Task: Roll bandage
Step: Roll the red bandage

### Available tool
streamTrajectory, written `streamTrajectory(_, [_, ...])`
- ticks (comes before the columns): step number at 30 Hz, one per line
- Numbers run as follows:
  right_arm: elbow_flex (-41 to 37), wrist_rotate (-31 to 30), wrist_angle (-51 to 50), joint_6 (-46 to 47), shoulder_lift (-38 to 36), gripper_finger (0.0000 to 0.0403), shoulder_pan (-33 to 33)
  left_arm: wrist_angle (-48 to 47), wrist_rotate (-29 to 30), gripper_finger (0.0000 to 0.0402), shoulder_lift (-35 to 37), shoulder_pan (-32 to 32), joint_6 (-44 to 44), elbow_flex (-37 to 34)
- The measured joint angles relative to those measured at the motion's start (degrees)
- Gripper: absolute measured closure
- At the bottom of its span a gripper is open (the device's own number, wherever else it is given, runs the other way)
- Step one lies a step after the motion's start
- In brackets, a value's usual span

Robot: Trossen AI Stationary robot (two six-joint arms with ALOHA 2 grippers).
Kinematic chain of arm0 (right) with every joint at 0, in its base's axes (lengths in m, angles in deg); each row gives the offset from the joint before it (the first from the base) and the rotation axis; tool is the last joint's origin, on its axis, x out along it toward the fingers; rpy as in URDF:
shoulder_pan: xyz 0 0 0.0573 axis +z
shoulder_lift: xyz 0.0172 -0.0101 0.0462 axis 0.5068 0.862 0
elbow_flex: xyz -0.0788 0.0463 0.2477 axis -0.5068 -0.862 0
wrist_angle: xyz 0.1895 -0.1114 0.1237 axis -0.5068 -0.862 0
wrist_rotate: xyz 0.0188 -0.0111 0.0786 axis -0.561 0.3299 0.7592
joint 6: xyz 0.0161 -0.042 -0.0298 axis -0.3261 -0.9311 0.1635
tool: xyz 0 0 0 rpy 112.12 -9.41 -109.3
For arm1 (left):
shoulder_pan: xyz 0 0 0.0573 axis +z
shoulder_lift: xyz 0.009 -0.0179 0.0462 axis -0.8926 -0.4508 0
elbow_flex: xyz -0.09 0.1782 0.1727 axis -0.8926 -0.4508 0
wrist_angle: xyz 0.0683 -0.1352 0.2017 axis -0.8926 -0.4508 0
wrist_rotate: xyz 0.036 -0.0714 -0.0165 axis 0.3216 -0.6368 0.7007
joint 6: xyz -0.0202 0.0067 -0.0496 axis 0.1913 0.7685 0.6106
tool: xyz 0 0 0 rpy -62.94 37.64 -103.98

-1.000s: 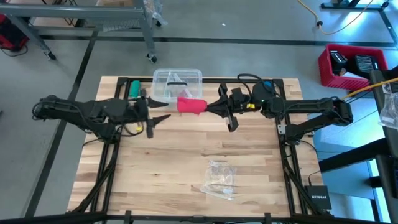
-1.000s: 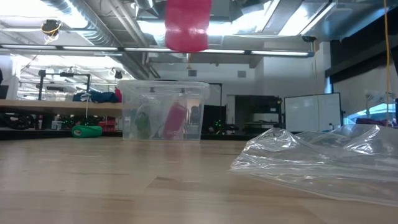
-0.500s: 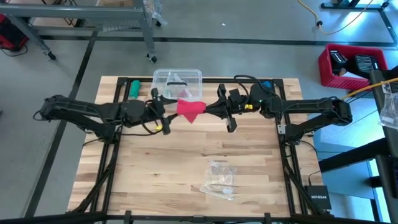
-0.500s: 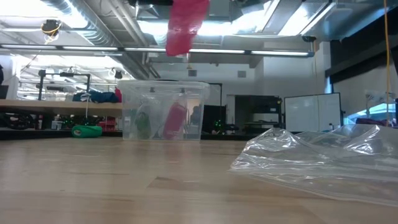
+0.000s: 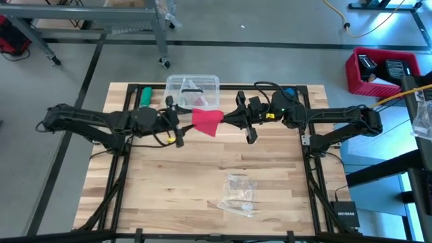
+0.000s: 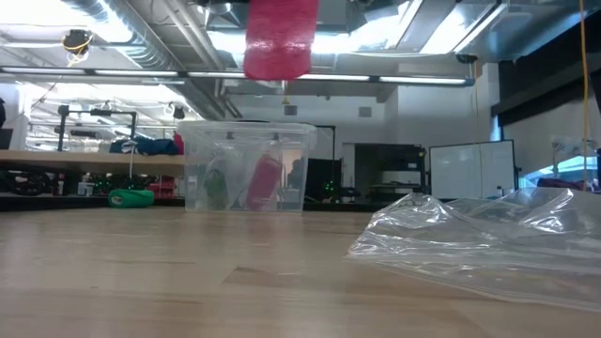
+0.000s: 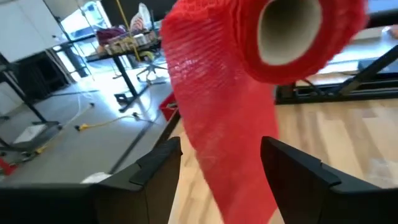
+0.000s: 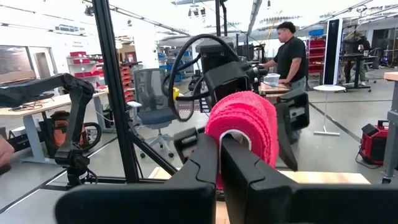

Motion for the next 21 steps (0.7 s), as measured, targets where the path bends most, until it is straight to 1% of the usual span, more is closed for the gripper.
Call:
streamTrajectory(4, [0.00,0.01,-0.03,0.00,0.00,0.0394,0.00,3.80,-0.12,0.0188,-1.75,1.03,-2.46,0.00])
streamTrajectory(6, [0.00,0.01,-0.02,-0.01,0.00,0.0394,0.00,5.86,-2.13,0.0190,-2.48,1.56,-3.87,0.00])
streamTrajectory(8, [0.00,0.02,0.00,-0.02,0.00,0.0394,0.00,7.68,-4.70,0.0200,-3.40,2.15,-4.24,0.00])
streamTrajectory(10, [0.00,0.02,0.32,-0.02,0.00,0.0394,0.00,8.02,-5.71,0.0217,-4.09,2.61,-4.35,0.00])
streamTrajectory(12, [0.00,0.02,0.86,-0.03,0.00,0.0394,0.01,8.40,-5.78,0.0240,-4.71,2.98,-4.32,-0.01])
streamTrajectory(14, [0.00,0.02,1.47,-0.04,0.06,0.0394,0.00,10.93,-5.72,0.0271,-5.34,3.22,-4.75,-0.02])
streamTrajectory(18, [-0.02,0.02,2.71,-0.04,0.57,0.0394,0.00,16.76,-5.51,0.0350,-6.54,3.24,-7.24,0.02])
streamTrajectory(20, [-0.07,-0.01,3.35,0.12,0.61,0.0394,0.04,18.48,-3.24,0.0386,-7.68,3.59,-8.40,0.00])
streamTrajectory(21, [-0.08,-0.04,4.08,0.32,0.61,0.0394,0.07,19.61,-1.84,0.0393,-8.31,3.86,-8.59,0.00])
